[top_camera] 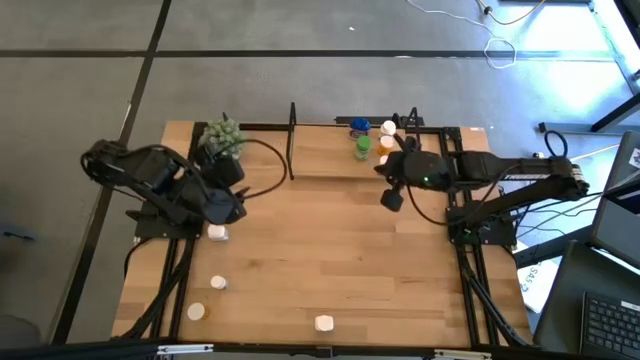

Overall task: Pick and place medicine bottles onto shelf by color
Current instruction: Put the green medicine on the shelf

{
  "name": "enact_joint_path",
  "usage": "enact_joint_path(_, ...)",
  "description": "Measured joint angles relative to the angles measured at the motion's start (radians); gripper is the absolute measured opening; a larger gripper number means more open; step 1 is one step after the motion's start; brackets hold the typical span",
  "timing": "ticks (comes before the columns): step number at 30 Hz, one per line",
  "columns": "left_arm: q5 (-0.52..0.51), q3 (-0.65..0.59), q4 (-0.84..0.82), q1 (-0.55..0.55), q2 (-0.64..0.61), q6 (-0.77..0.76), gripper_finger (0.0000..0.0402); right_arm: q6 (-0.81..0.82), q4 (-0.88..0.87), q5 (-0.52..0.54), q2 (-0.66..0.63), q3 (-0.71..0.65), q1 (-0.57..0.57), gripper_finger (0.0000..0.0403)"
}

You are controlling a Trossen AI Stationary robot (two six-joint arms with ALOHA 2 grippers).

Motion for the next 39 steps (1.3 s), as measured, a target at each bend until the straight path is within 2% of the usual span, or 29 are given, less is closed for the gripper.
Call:
enact_joint_path(4, -0.007, -0.055, 0.043, -0.026, -0.001, -0.019, 0.0279, 0.002, -0.102, -0.117, 0.057, 0.067, -0.039, 0.0002)
enact_joint_path(9, -0.032, -0.109, 0.077, -0.061, 0.000, -0.079, 0.0279, 0.004, -0.170, -0.193, 0.142, 0.119, -0.096, 0.0002)
enact_joint_path(13, -0.041, -0.124, 0.077, -0.086, 0.000, -0.117, 0.0279, 0.001, -0.177, -0.295, 0.214, 0.123, -0.162, 0.0002)
enact_joint_path(20, -0.043, -0.125, 0.084, -0.101, 0.000, -0.134, 0.0279, -0.082, -0.166, -0.378, 0.350, 0.123, -0.305, 0.0002)
enact_joint_path(30, -0.042, -0.125, 0.082, -0.101, 0.000, -0.142, 0.0279, 0.007, -0.187, -0.384, 0.507, 0.210, -0.483, 0.0002)
enact_joint_path(39, -0.042, -0.125, 0.084, -0.101, 0.000, -0.142, 0.0279, 0.028, -0.275, -0.384, 0.595, 0.278, -0.506, 0.0003)
